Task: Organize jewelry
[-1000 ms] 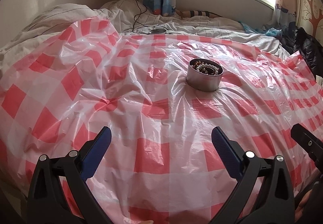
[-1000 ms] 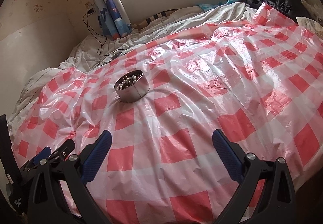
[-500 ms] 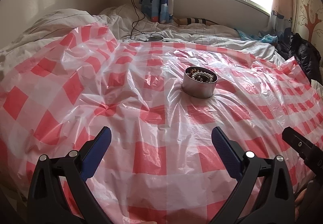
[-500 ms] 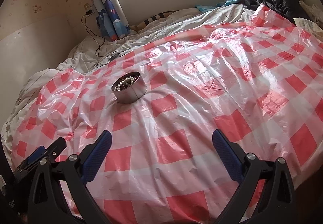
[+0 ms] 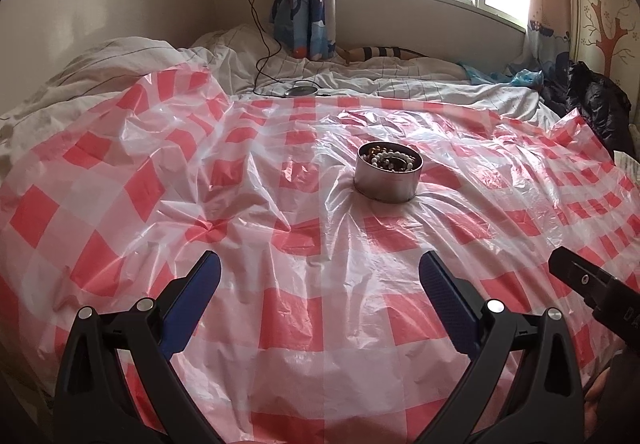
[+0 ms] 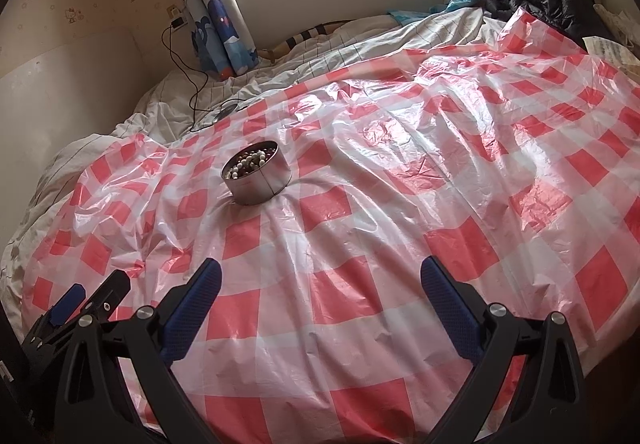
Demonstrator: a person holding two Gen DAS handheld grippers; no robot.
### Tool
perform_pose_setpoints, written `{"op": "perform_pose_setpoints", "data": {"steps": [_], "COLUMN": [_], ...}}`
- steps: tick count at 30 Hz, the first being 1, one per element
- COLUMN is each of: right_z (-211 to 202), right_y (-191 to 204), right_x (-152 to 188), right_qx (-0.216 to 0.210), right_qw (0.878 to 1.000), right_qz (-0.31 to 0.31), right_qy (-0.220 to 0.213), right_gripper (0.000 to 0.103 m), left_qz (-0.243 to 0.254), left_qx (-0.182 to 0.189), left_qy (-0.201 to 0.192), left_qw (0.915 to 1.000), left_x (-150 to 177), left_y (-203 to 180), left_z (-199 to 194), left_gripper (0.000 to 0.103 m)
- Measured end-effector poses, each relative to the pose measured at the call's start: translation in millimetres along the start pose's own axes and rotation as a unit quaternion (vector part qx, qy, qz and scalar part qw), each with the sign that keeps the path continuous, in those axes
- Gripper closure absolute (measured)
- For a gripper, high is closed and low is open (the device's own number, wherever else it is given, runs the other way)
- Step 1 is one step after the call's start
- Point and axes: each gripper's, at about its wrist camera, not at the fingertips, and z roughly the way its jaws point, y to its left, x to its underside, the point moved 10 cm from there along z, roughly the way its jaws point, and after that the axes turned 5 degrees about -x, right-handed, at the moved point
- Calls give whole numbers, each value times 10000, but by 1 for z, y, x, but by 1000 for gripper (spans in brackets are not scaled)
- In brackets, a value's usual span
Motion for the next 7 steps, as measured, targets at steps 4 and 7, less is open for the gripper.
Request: {"op": "perform_pose_setpoints", "data": {"steps": [4, 7], "right_z": [0, 0], "right_y": [0, -1], "right_x": [0, 0], "right_qx": [-2, -3], "right_qw": [10000, 10000], "right_qz": [2, 4], "right_qy": [1, 1], "right_gripper": [7, 7], "left_qz": [111, 261], "left_qx": [-141, -225], "left_qy": [269, 267], "left_qw": [9995, 9991], "left_x": [9, 11], "left_y": [-4, -8], "left_z": [9, 9], "left_gripper": [8, 8]}}
